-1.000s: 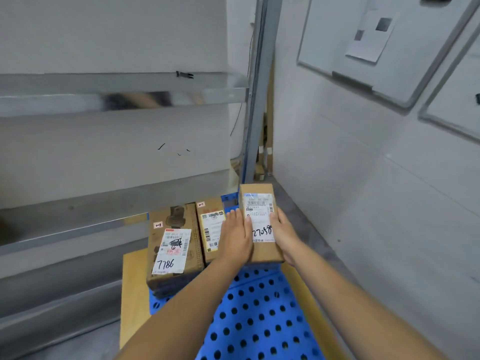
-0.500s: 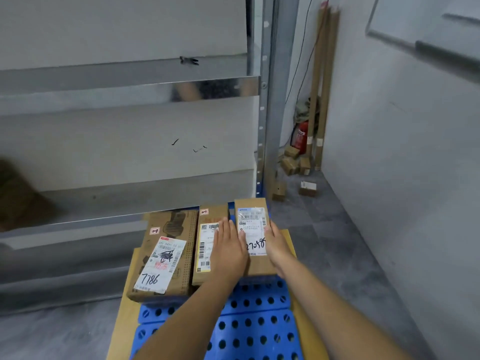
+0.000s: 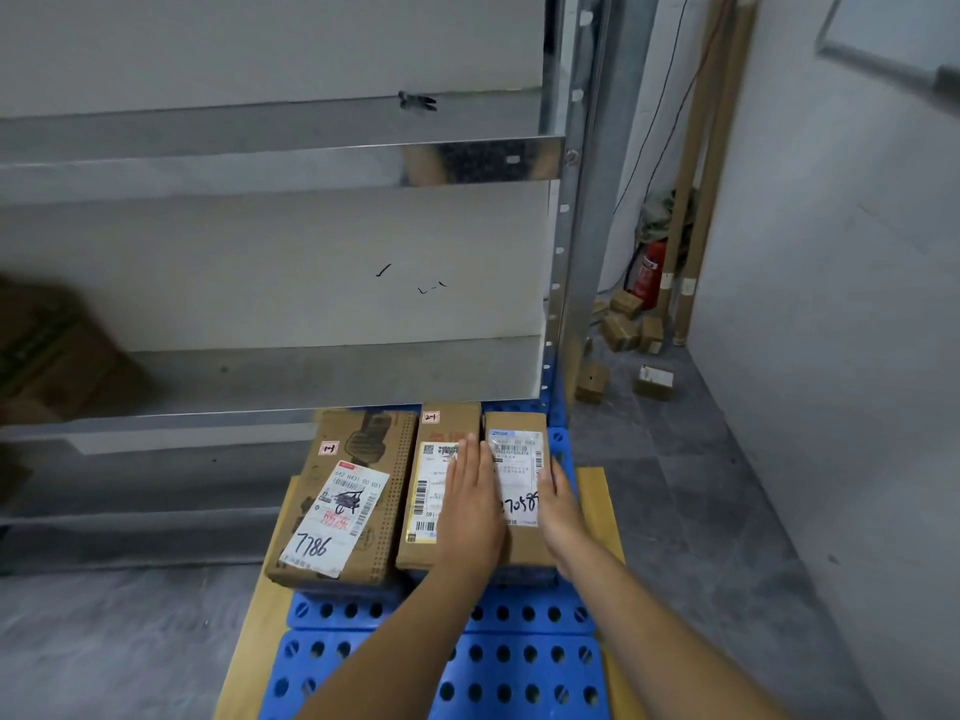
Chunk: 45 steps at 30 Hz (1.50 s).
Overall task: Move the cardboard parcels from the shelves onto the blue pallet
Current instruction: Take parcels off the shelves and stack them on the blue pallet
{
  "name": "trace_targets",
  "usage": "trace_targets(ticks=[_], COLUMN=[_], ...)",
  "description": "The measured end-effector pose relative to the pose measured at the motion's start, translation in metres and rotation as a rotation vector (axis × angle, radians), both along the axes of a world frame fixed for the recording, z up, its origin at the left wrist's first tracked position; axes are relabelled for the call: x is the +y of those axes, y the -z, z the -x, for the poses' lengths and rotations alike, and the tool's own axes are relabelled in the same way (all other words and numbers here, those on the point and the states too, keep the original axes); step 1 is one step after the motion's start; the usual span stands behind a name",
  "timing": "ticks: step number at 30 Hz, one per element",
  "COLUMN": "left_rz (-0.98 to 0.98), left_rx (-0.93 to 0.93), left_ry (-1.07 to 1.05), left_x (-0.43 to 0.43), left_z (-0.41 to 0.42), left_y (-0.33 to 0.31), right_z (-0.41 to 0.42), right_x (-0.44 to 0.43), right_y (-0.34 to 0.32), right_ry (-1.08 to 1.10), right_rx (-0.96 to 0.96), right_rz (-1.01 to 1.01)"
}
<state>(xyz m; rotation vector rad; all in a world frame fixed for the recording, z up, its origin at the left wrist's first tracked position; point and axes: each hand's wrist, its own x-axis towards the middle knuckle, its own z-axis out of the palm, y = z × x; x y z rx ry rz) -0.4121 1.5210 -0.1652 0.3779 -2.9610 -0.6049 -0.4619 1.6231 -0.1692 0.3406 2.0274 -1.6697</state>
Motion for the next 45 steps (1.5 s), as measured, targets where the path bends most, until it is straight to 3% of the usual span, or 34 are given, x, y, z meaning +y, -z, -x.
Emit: trace_targets(ticks=[3,5,7,9,13,17,22,24,27,35,45], left_rz=[-0.041,-0.063,-0.075,-0.068,-0.021,0.069,0.303,0.349,0.336,0.399,0.336], left_rx=[0.003,0.003,0.011,0.025,0.038,0.090,0.121,0.130,0.162,0.177,0.209], left_ry=[-0.014,-0.018,-0.002,0.016,0.017,-0.067,-0.139,-0.184,-0.277,-0.461,-0.540], left_x=[-0.001,-0.002,-0.005,-0.013,-0.048,-0.116,-0.226,-0.268,-0.325,-0.463,-0.568], left_z=[-0.001,-0.002,-0.007,-0.018,-0.041,-0.079,-0.170,-0.218,-0.291,-0.456,-0.526], left_y=[-0.005,-0.013,-0.025,-0.037,-0.066,-0.109,-0.163,-0.180,-0.198,-0.221,-0.210], right_z=[0.001,0.002,-0.001,-0.007,-0.029,-0.058,-0.122,-0.156,-0.216,-0.369,-0.424], right_x=[0.002,0.002,0.000,-0.008,-0.043,-0.103,-0.206,-0.255,-0.330,-0.483,-0.601], right_y=[-0.002,-0.007,-0.016,-0.031,-0.066,-0.111,-0.171,-0.192,-0.218,-0.246,-0.243], right_ry=[-0.063,-0.114,-0.134,-0.121,-0.177,-0.374,-0.633,-0.674,-0.697,-0.916,-0.968], right_rx=[0.015,0.077,0.243,0.411,0.542,0.620,0.814,0.810,0.780,0.949,0.992], right_rz=[-0.032,-0.234,-0.508,-0.563,-0.505,-0.422,-0.459,-0.419,-0.367,-0.305,-0.311])
